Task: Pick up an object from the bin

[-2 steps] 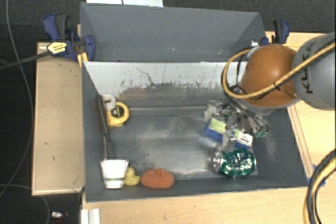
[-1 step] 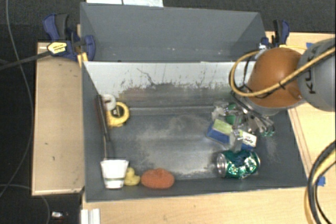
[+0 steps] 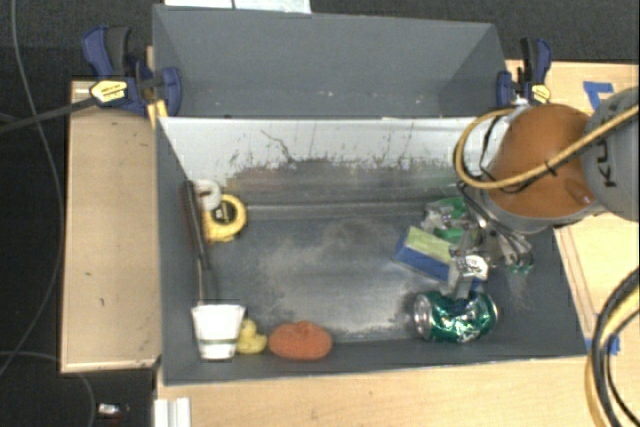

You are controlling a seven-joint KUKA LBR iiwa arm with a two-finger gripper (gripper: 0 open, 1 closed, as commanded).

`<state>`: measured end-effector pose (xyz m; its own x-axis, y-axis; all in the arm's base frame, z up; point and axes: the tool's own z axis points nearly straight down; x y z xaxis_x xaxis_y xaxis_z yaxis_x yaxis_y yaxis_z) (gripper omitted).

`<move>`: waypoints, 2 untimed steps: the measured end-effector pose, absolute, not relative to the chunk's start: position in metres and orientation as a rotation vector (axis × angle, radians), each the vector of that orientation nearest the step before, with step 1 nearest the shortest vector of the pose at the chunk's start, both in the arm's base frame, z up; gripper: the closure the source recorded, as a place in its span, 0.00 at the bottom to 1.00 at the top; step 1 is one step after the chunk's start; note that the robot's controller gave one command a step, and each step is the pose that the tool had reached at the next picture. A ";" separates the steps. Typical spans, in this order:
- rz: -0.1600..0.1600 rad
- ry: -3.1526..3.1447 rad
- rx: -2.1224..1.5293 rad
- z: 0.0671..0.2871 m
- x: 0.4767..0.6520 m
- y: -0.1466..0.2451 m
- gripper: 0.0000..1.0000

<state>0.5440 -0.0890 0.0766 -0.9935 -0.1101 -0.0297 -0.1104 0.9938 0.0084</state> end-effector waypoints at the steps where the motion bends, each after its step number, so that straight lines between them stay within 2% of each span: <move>1: 0.007 3.033 -0.660 0.072 0.545 -0.104 1.00; 2: 0.007 3.034 -0.657 0.072 0.545 -0.104 1.00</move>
Offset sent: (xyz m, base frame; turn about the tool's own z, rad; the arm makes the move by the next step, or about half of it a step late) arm 0.0000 0.0000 0.0000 0.0000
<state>0.5447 -0.1042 0.0719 -0.9097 -0.4136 -0.0373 -0.4138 0.9104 -0.0035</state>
